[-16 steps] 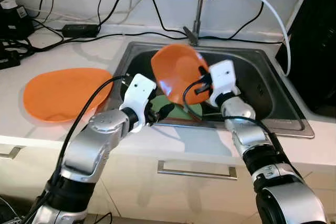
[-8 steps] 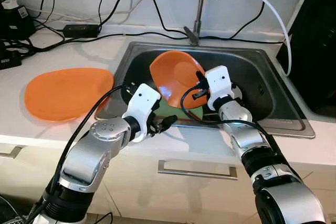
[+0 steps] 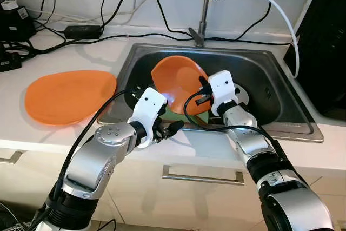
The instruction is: Kitchen organization
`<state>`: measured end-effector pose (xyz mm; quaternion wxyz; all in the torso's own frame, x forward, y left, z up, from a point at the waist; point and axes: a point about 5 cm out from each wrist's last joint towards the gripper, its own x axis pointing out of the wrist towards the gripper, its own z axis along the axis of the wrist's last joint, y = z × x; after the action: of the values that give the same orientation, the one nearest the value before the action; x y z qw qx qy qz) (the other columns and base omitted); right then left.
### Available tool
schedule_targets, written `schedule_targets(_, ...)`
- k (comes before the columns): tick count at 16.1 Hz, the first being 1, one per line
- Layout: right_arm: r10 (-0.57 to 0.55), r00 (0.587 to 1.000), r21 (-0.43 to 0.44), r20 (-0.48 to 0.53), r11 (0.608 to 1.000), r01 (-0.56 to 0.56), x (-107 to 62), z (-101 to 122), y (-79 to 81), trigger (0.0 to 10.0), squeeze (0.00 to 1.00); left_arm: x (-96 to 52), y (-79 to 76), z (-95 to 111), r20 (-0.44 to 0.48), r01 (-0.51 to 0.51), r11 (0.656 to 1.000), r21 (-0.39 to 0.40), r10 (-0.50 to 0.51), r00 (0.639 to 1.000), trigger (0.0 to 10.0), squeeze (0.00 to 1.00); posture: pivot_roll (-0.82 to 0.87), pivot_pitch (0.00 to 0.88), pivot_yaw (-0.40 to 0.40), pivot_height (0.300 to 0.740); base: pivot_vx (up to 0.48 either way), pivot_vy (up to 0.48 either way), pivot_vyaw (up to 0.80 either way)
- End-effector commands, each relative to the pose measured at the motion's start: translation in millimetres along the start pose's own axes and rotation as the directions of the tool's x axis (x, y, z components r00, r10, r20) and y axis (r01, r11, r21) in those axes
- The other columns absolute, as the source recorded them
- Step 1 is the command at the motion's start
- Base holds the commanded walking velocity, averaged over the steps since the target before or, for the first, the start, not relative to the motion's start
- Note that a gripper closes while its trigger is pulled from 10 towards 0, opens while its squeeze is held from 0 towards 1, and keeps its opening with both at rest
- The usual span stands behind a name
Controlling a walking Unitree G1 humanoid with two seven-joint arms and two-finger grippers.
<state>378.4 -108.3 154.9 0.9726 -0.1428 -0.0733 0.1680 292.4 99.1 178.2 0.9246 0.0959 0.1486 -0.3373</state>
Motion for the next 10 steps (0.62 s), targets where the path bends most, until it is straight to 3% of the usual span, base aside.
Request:
schedule_targets(1,0.005,1.000,-0.015,0.027,1.000,-0.004,2.1,5.1,-0.3,10.0,0.12,0.9,0.5,-2.1,-0.006,-0.006,1.000,0.015,0.006,1.000,10.0,0.00,0.12,0.000,0.013,0.740,0.000,0.000,0.00)
schedule_targets(8,-0.006,1.000,-0.011,0.019,1.000,0.006,1.3,3.2,-1.8,10.0,0.00,0.7,1.9,-3.0,-0.004,-0.012,1.000,0.014,0.012,1.000,10.0,0.00,0.12,0.000,0.014,0.740,0.000,0.000,0.00)
schedule_targets(10,-0.004,1.000,-0.008,0.019,1.000,0.004,1.6,3.5,-2.7,10.0,0.11,0.6,1.2,-1.5,-0.001,-0.011,1.000,0.016,0.011,1.000,10.0,0.00,0.12,0.000,0.012,0.740,0.000,0.000,0.00)
